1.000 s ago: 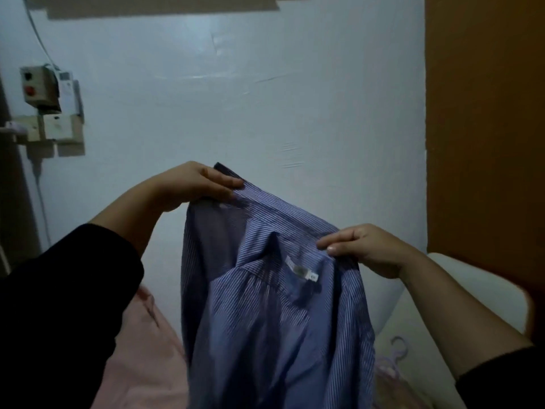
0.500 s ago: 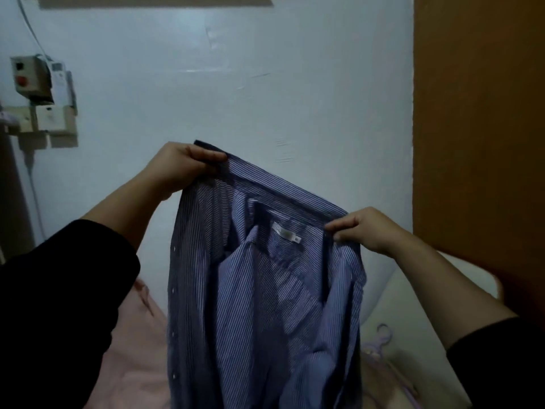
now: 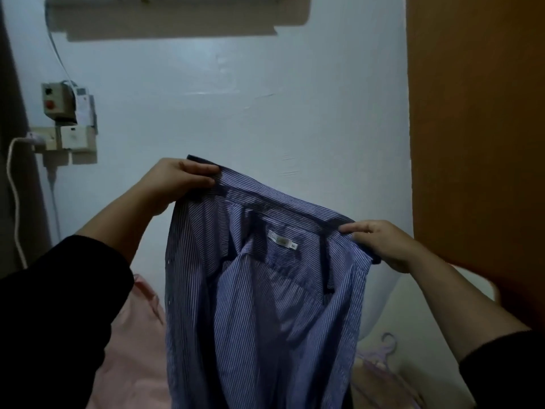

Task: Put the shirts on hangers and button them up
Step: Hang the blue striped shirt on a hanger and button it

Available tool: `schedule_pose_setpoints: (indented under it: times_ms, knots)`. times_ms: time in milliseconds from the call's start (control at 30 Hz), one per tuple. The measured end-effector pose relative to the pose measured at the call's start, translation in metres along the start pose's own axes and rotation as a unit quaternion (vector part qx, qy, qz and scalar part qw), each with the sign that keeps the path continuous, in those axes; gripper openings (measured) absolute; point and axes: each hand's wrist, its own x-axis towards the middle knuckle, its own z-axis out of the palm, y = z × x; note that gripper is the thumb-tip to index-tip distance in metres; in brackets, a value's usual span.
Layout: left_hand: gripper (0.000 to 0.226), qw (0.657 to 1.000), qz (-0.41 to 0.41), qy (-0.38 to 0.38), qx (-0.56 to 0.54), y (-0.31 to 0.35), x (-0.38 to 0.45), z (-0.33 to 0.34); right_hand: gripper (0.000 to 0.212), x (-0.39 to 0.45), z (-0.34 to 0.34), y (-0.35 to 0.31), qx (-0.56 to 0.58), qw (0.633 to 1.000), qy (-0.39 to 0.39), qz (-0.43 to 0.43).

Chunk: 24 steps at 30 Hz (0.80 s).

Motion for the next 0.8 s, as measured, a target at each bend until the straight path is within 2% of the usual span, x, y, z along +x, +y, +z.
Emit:
schedule_pose_setpoints:
  times_ms: [100, 267, 400, 533, 667, 800]
  knots:
    - [0.031, 1.0, -0.002, 0.004, -0.012, 0.005, -0.007, -0.002, 0.04, -0.004, -0.008, -0.012, 0.003, 1.0, 0.012, -0.013]
    - [0.03, 0.998, 0.02, 0.049, -0.015, 0.023, -0.012, -0.01, 0.046, -0.012, -0.03, -0.046, -0.015, 0.99, 0.103, -0.099]
    - [0.029, 0.992, 0.071, 0.093, -0.044, 0.049, -0.016, -0.017, 0.047, -0.018, -0.045, -0.087, 0.112, 0.965, 0.174, -0.159]
    - [0.044, 0.988, 0.086, 0.117, -0.049, 0.061, -0.012, -0.024, 0.048, -0.011, -0.042, -0.118, 0.191, 0.945, 0.189, -0.188]
    - [0.048, 0.99, 0.053, 0.133, 0.018, 0.037, -0.003, -0.023, 0.047, 0.011, -0.024, -0.117, 0.196, 0.947, 0.185, -0.177]
    - [0.048, 0.989, -0.033, 0.105, 0.095, -0.03, 0.005, -0.008, 0.043, 0.048, 0.009, -0.064, 0.127, 0.979, 0.142, -0.079]
